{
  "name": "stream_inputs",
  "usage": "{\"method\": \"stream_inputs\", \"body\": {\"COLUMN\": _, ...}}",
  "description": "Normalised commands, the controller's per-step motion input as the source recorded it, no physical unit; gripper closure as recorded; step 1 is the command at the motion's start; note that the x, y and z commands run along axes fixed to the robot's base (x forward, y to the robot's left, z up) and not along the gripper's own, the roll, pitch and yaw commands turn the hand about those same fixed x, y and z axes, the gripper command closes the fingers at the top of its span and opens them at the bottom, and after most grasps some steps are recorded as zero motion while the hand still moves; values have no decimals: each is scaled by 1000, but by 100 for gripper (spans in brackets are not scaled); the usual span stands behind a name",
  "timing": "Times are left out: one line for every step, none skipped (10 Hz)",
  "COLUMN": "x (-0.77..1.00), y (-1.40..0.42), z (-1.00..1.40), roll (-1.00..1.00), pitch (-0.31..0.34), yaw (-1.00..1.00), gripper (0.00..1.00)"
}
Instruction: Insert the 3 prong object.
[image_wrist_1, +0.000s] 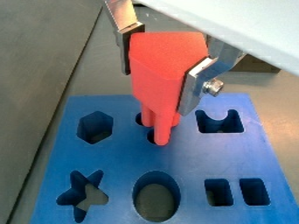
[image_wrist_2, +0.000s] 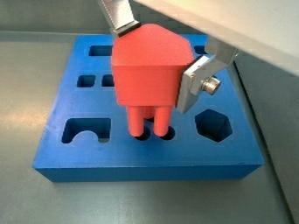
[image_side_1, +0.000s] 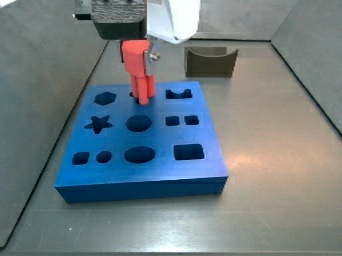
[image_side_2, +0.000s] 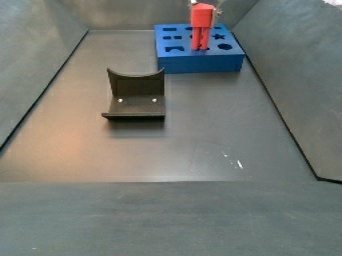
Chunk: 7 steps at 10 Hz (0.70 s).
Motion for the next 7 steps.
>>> {"method": "stream_inputs", "body": {"x": -229, "y": 63, "z": -277, "roll": 0, "pitch": 0, "yaw": 0, "gripper": 100}}
{"method": "stream_inputs", "body": {"x": -277, "y": 66, "z": -269, "roll": 0, "pitch": 0, "yaw": 0, "gripper": 100}}
{"method": "stream_inputs", "body": {"x": -217, "y": 37, "z": -280, "roll": 0, "pitch": 0, "yaw": 0, "gripper": 100}}
{"method": "stream_inputs", "body": {"x": -91, "y": 0, "z": -303, "roll": 0, "pitch": 0, "yaw": 0, "gripper": 100}}
{"method": "stream_inputs", "body": {"x": 0, "y": 0, "z": -357, "roll": -7, "pitch": 0, "yaw": -40, "gripper": 100}}
{"method": "stream_inputs", "body": {"x": 140, "y": -29, "z": -377, "roll": -1, "pitch": 29, "yaw": -129, "gripper": 100}}
{"method": "stream_inputs", "body": {"x": 169, "y": -14, "z": -357, "roll": -11, "pitch": 34, "yaw": -169, "gripper": 100}}
